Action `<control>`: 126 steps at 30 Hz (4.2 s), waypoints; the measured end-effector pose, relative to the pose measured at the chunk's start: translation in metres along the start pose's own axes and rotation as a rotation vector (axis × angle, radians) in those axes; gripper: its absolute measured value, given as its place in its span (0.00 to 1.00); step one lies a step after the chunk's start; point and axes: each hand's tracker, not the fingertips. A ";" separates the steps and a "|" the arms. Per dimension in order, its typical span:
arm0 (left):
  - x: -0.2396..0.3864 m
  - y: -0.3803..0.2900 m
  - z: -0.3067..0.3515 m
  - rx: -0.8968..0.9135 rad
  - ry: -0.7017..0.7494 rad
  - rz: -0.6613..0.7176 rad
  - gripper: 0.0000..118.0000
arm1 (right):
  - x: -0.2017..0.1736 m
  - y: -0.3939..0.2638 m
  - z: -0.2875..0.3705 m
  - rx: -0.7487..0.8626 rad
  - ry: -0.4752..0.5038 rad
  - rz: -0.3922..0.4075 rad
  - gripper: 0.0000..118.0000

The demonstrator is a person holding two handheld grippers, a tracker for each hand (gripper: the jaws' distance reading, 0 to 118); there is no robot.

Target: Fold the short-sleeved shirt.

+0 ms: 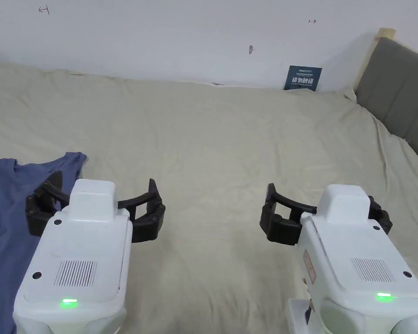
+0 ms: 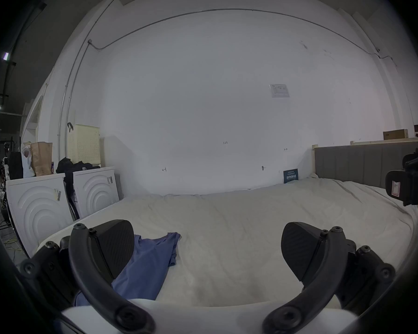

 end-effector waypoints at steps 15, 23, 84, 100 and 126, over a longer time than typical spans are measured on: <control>0.003 -0.004 0.002 -0.015 -0.017 -0.014 1.00 | 0.000 -0.005 0.005 -0.008 -0.002 0.013 1.00; 0.007 0.009 -0.006 -0.007 -0.012 -0.420 1.00 | -0.012 0.014 -0.002 0.002 -0.058 0.554 1.00; -0.005 0.026 -0.002 -0.052 -0.036 0.039 0.00 | 0.000 0.019 0.003 -0.043 0.068 -0.023 0.01; -0.008 0.026 -0.003 -0.058 -0.039 0.055 0.00 | 0.000 0.018 -0.001 -0.055 0.077 -0.021 0.01; -0.154 0.013 0.061 -0.107 0.375 0.038 0.00 | -0.159 0.038 -0.014 -0.037 0.505 0.055 0.01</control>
